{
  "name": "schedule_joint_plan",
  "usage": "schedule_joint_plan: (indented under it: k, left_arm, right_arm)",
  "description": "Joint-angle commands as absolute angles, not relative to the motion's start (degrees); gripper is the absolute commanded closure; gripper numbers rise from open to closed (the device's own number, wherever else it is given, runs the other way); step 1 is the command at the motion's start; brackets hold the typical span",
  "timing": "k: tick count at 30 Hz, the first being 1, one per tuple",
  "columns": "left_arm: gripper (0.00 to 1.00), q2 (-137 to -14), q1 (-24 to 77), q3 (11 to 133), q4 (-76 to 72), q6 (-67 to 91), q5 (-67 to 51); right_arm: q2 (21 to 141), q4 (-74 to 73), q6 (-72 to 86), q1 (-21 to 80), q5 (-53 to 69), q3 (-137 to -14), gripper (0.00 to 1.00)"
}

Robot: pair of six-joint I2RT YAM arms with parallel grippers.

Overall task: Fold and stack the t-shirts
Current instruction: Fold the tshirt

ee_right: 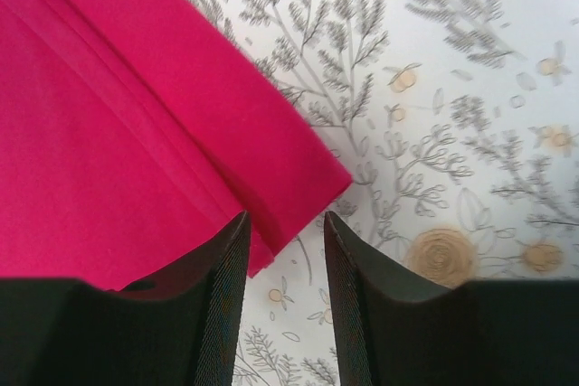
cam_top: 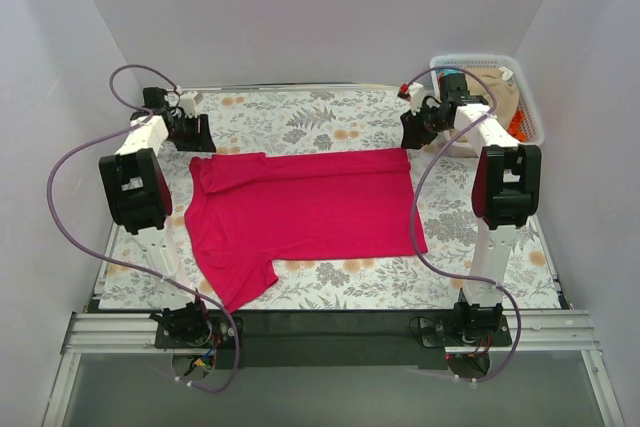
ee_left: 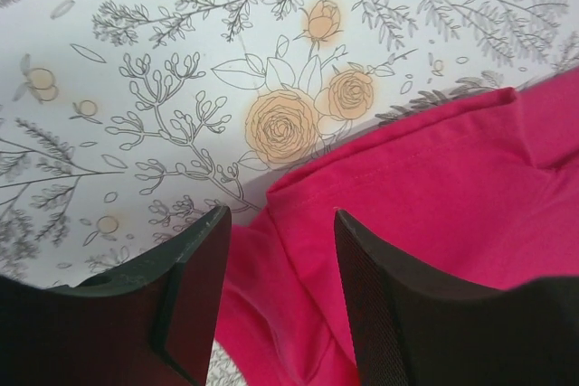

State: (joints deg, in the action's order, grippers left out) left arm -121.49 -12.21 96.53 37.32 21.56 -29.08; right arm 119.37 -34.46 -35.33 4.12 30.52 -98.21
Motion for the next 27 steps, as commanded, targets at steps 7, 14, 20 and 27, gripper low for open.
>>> schedule_joint_plan:
  k: [7,14,20,27]
  left_arm:
    - [0.53,-123.2,-9.3,97.5,35.4,24.3,-26.5]
    - [0.63,-123.0,-8.8,95.8,35.5,23.2,-27.3]
    - [0.67,-123.3,-8.7,96.0,35.8,23.4,-27.4]
    - [0.97,-122.0,-8.6,96.4,37.4,22.1,-29.0]
  right_arm:
    - [120.1,-35.2,-36.7,5.2,30.2,-92.9,0.58]
    - [119.3,-35.2,-37.4,5.2,30.2,-91.2,0.58]
    - [118.6,-35.5,-37.7,5.2,30.4,-90.8,0.59]
    - [117.7,-37.1,-39.1,5.3,30.8,-90.6,0.60]
